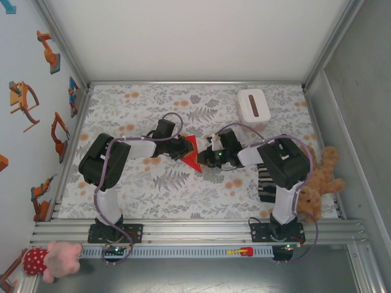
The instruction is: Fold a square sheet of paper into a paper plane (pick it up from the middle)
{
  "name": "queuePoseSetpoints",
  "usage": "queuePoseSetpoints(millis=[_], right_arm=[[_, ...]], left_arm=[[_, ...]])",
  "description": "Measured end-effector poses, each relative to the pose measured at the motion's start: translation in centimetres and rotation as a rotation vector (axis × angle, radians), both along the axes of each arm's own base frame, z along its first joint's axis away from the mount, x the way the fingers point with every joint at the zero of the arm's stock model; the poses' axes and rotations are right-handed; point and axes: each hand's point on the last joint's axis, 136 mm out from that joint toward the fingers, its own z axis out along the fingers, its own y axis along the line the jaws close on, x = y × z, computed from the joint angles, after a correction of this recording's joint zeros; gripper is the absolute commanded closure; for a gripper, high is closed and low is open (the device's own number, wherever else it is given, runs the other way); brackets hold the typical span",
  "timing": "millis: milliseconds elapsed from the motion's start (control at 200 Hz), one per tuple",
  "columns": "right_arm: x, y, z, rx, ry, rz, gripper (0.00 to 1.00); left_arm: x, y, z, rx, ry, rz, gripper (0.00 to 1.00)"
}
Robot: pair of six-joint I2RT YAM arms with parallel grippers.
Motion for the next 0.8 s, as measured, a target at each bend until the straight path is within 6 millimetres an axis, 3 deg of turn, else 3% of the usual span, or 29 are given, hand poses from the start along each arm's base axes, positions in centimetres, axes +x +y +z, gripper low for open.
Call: queuePoseSetpoints(millis=[516, 801], right_arm=[[0.4, -2.2, 2.5, -0.093, -0.099, -0.073, 0.73], [-0.6, -2.6, 0.7, -0.184, -0.083, -0.034, 0.71]], left_arm=[[0.4, 0.0, 0.1, -0.003, -0.003, 0.005, 0.84], [0.5, 0.0, -0.1, 0.000, 0.001, 0.005, 0.84]])
